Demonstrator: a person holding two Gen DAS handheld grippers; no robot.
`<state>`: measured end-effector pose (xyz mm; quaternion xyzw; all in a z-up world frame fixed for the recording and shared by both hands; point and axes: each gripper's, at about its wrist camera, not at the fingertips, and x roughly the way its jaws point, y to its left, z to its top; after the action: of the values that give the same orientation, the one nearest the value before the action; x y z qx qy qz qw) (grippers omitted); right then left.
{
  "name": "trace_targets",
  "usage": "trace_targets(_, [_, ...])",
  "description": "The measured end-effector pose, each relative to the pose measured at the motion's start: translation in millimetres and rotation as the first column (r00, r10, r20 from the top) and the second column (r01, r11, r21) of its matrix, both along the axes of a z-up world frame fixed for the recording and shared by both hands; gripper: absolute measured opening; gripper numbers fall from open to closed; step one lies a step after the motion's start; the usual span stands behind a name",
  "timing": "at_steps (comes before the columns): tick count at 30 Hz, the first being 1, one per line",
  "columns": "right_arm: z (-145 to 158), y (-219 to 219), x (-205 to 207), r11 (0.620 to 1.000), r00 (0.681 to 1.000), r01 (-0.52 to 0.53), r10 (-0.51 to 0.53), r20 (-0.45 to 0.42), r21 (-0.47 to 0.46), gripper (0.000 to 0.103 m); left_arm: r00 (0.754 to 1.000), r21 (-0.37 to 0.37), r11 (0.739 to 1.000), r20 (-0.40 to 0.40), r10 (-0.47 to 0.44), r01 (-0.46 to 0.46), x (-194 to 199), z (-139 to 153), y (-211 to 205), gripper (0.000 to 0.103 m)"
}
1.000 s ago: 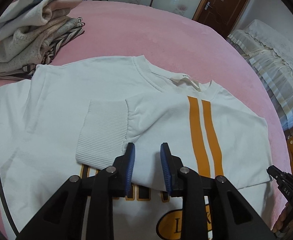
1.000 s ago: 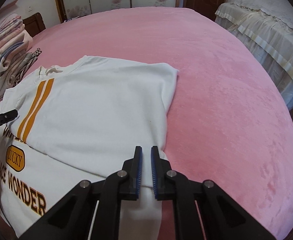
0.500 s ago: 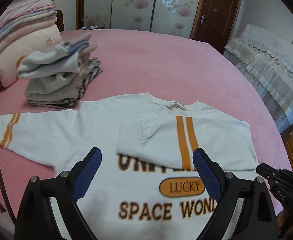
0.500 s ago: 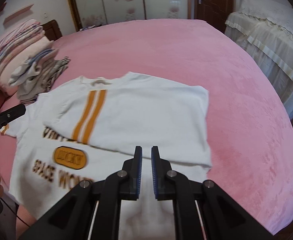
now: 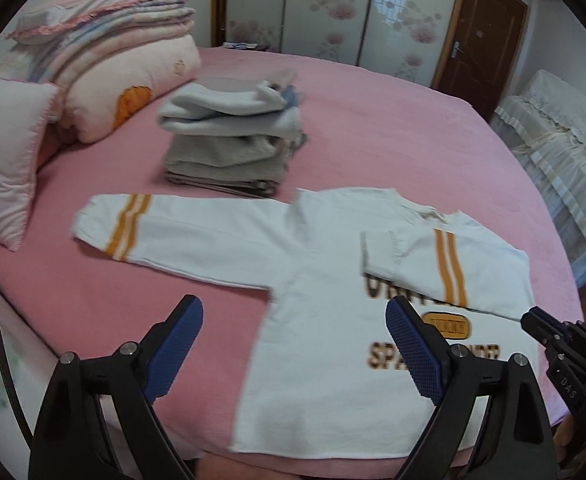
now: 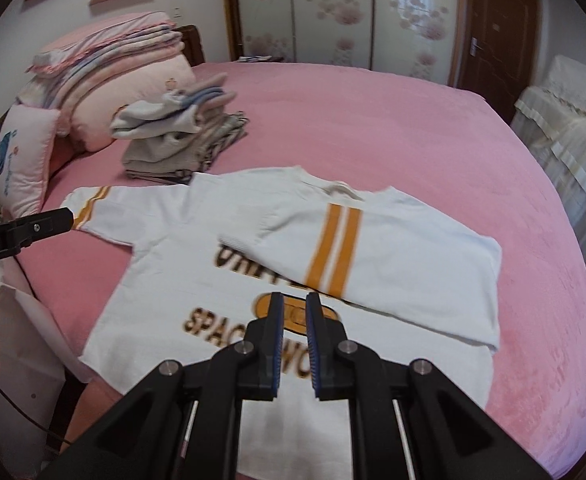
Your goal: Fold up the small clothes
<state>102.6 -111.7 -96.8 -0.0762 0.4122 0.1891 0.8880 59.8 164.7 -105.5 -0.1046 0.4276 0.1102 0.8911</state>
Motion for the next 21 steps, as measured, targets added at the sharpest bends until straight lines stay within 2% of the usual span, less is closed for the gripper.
trace_targets(3, [8, 34, 4, 1.0, 1.0, -0.029, 0.029, -0.005, 0.003, 0.011, 1.0, 0.013, 1.0, -0.003, 0.019, -0.019, -4, 9, 30, 0.092])
trace_targets(7, [17, 79, 20, 0.997, 0.997, -0.062, 0.063, -0.037, 0.041, 0.011, 0.997, -0.029, 0.997, -0.034, 0.07, -0.071, 3, 8, 77, 0.092])
trace_targets(10, [24, 117, 35, 0.995, 0.996, -0.086, 0.087, -0.03, 0.046, 0.011, 0.99, -0.053, 0.99, -0.057, 0.13, -0.133, 11, 1, 120, 0.092])
trace_targets(17, [20, 206, 64, 0.984, 0.985, -0.174, 0.174, -0.007, 0.026, 0.011, 0.955, -0.145, 0.948, -0.127, 0.268, -0.285, 32, -31, 221, 0.092])
trace_targets(21, [1, 241, 79, 0.981, 0.981, -0.192, 0.193, -0.032, 0.019, 0.011, 0.925, -0.119, 0.926, -0.179, 0.335, -0.358, 45, -57, 265, 0.09])
